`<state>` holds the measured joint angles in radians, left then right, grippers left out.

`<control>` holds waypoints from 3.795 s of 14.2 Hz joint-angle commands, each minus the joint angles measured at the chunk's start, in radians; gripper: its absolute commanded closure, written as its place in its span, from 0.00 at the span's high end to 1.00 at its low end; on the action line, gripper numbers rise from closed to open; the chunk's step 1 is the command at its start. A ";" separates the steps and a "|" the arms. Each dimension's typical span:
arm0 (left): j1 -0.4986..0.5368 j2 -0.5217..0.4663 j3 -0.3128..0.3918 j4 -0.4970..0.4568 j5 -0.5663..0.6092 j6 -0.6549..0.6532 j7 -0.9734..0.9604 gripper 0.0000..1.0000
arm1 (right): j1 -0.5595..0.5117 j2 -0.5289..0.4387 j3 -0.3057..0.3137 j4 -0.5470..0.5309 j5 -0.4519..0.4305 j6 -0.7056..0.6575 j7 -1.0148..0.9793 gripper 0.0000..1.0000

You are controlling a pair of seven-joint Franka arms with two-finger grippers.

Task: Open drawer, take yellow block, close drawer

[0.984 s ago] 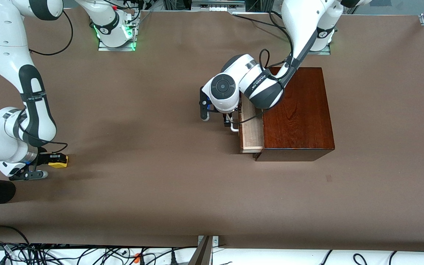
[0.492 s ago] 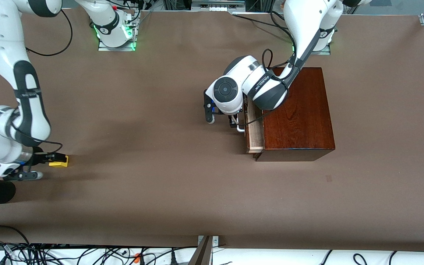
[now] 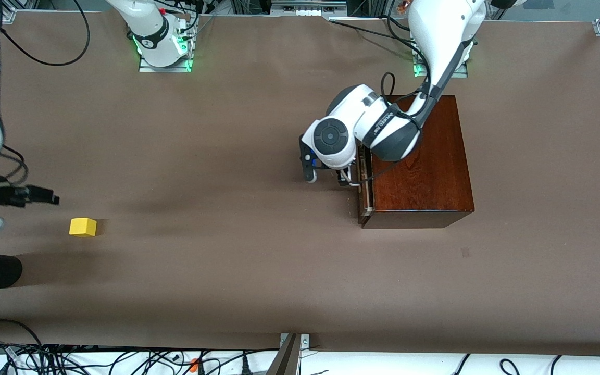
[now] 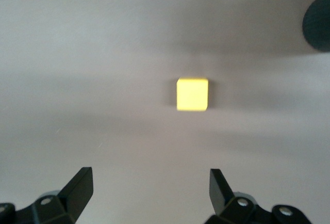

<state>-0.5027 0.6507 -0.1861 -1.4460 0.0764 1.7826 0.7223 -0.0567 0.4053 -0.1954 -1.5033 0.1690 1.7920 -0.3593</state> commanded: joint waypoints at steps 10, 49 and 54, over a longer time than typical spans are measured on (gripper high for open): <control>0.052 -0.201 -0.004 0.012 -0.101 -0.090 -0.130 1.00 | 0.098 -0.290 0.025 -0.089 -0.146 -0.175 0.263 1.00; 0.435 -0.648 0.166 -0.139 -0.061 -0.267 -0.761 1.00 | 0.043 -0.356 0.151 -0.064 -0.157 -0.223 0.399 1.00; 0.435 -0.641 0.166 -0.136 -0.061 -0.265 -0.761 1.00 | 0.043 -0.356 0.151 -0.064 -0.158 -0.221 0.396 1.00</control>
<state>-0.0659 0.0188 -0.0167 -1.5875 0.0013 1.5312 -0.0366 -0.0053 0.0575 -0.0487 -1.5751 -0.0055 1.5822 0.0441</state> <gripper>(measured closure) 0.000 0.000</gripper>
